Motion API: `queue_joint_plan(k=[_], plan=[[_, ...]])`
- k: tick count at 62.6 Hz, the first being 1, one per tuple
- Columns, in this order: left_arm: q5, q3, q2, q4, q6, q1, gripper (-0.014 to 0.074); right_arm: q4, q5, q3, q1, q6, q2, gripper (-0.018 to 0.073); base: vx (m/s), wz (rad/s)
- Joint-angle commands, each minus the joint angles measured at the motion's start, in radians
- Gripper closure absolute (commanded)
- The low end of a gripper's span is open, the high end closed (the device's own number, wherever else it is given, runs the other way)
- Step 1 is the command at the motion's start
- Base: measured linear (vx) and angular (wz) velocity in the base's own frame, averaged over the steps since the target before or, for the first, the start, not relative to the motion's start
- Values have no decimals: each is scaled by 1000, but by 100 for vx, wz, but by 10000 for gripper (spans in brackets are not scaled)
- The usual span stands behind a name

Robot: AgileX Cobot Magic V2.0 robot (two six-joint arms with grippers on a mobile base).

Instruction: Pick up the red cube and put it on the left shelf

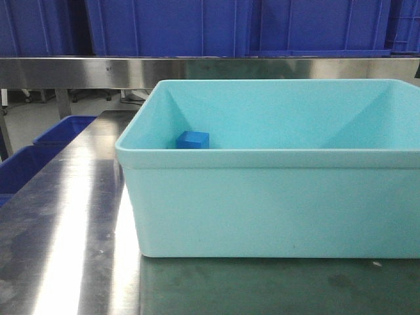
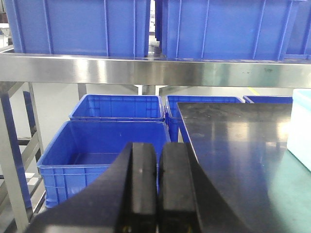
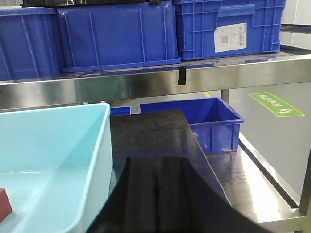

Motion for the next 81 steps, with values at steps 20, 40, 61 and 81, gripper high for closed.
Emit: queue_joint_plan(k=[20, 40, 61, 81], plan=[[-89, 24, -12, -4, -5, -4, 495, -7, -85, -25, -5, -5, -17, 505, 0, 0], [-89, 24, -12, -4, -5, -4, 496, -7, -113, -25, -5, -5, -17, 505, 0, 0], [-89, 24, -12, -4, -5, -4, 495, -7, -190, -32, -5, -5, -17, 505, 0, 0], [-89, 24, -12, -4, -5, -4, 495, -101, 121, -415, 15, -10, 140, 505, 0, 0]])
